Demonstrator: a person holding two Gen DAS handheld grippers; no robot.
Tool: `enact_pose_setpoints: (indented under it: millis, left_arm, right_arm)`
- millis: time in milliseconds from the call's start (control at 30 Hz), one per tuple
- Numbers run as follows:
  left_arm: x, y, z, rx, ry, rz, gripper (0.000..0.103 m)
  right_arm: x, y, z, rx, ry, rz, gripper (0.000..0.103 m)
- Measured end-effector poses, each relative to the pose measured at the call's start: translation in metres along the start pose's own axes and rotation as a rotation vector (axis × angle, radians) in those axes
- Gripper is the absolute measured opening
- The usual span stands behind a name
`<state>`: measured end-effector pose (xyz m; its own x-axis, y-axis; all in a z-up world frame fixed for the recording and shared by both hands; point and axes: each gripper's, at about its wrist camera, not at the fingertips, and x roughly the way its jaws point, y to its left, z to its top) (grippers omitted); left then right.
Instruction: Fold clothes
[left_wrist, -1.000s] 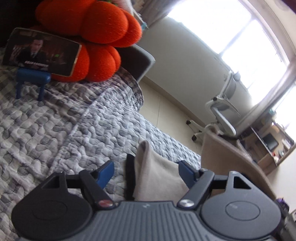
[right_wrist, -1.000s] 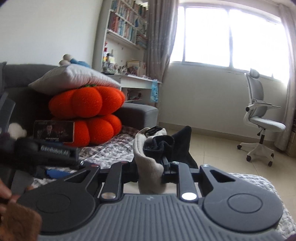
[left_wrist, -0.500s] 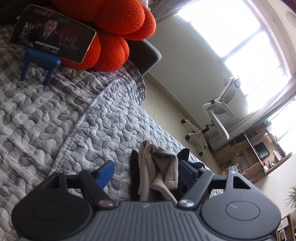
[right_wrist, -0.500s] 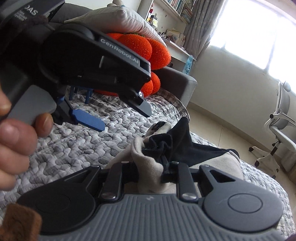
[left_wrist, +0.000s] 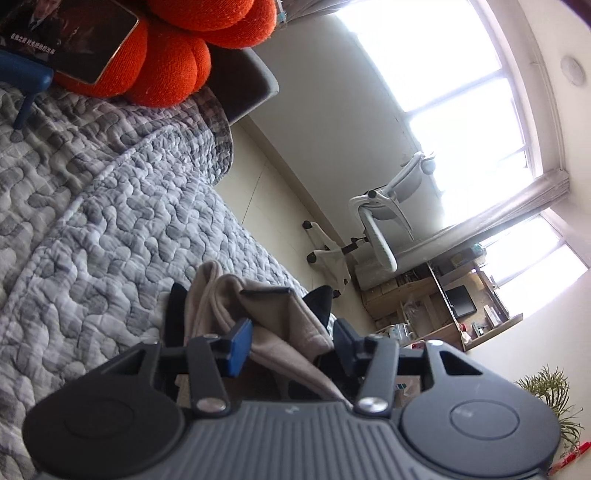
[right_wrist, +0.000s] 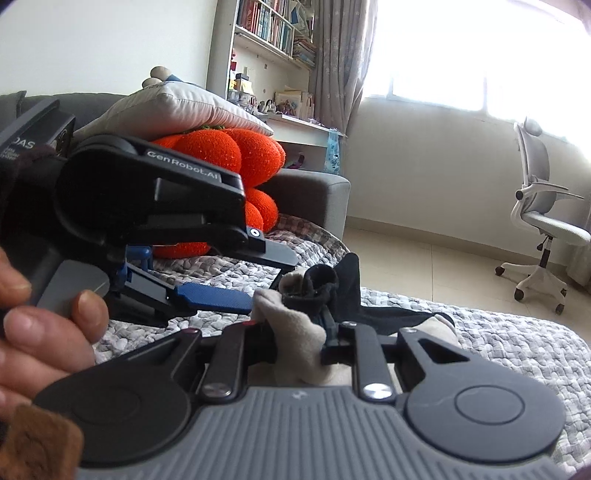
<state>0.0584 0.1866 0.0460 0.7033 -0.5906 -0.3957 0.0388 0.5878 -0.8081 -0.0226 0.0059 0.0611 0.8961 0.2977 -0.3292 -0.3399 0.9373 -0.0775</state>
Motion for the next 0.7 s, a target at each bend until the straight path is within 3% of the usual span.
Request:
enact_pose_setpoints:
  millis: [200, 333, 400, 433, 467, 567, 700]
  left_arm:
    - [0.008, 0.013, 0.004, -0.080, 0.016, 0.022, 0.067]
    - [0.022, 0.009, 0.006, -0.063, 0.029, 0.048, 0.065]
    - [0.030, 0.004, 0.006, -0.035, 0.031, 0.064, 0.049]
    - [0.033, 0.002, 0.007, -0.018, 0.030, 0.070, 0.035]
    - [0.036, -0.001, 0.008, 0.002, 0.024, 0.066, 0.029]
    - [0.038, -0.012, 0.011, 0.070, 0.006, 0.035, 0.021]
    - [0.039, -0.015, 0.019, 0.143, 0.000, 0.036, 0.019]
  right_arm:
    - [0.002, -0.001, -0.003, -0.021, -0.008, 0.015, 0.022]
    - [0.001, 0.002, -0.007, -0.058, 0.002, 0.039, 0.022]
    - [0.001, 0.002, -0.008, -0.063, -0.002, 0.038, 0.022]
    - [0.000, 0.001, -0.008, -0.062, -0.005, 0.036, 0.022]
    - [0.000, 0.001, -0.008, -0.061, -0.008, 0.035, 0.022]
    - [0.000, 0.000, -0.008, -0.059, -0.016, 0.031, 0.022]
    - [0.006, -0.001, -0.008, -0.044, 0.007, 0.059, 0.022]
